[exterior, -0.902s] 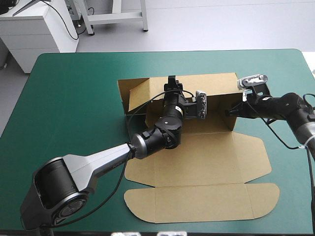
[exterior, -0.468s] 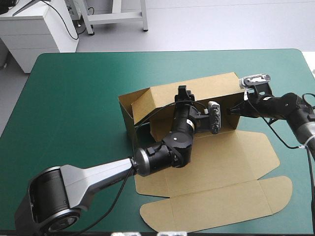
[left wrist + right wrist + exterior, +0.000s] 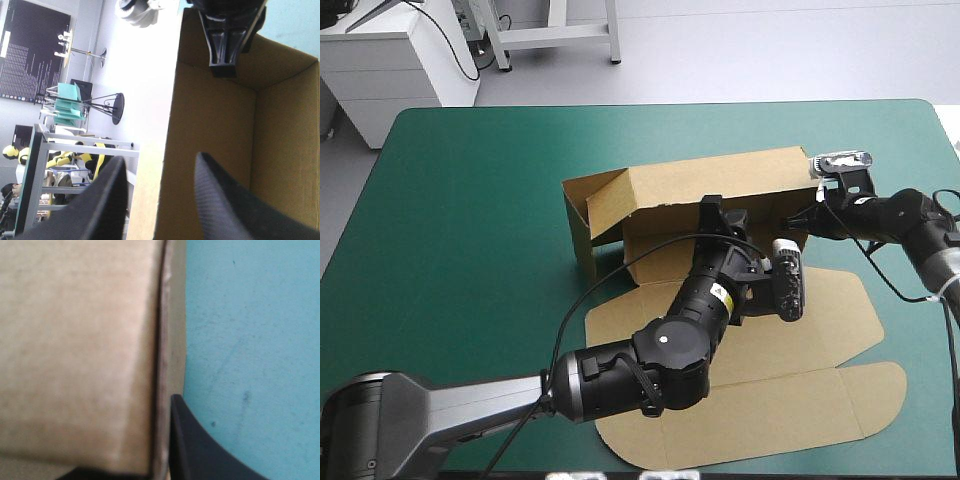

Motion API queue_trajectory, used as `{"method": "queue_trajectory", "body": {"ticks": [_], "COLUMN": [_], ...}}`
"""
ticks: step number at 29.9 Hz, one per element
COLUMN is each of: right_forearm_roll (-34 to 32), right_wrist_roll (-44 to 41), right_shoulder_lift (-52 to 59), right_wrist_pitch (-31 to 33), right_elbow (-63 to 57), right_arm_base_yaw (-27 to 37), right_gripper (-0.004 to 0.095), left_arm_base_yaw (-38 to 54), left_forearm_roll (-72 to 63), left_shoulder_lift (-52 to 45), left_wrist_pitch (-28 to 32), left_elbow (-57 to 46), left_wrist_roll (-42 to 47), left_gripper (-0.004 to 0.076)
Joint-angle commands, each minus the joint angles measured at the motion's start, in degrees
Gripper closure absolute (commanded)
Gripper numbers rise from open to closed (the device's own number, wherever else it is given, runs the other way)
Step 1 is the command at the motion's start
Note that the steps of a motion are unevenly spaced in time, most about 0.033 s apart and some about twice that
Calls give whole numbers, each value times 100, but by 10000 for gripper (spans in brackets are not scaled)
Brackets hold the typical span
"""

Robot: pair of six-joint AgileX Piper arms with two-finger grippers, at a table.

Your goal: Fold the box

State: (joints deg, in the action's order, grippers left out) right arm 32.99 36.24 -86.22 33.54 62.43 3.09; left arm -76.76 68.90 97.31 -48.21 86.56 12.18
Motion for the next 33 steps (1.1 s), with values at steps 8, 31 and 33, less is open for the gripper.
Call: {"method": "queue_trajectory", "body": {"ticks": [8,31,33], "right_forearm_roll": [75,-420,-420], "right_wrist_roll": [-432,-1628,-1628], "right_shoulder_lift": [270,1797,1797], "right_wrist_pitch": [490,1774,1929], "right_elbow": [106,106,106], "right_arm_base_yaw": [-14,-14,-14], "right_gripper": [906,905,905], "left_arm_base_yaw": [378,5259,5622], "left_forearm_roll": [239,-3280,-3618], "left_shoulder_lift": [-1124,-2452,-2452], "left_wrist_pitch": [-488,331,331], "left_elbow": [136,121,121], "left_wrist_roll": [334,377,234], "left_gripper": [723,723,723]}}
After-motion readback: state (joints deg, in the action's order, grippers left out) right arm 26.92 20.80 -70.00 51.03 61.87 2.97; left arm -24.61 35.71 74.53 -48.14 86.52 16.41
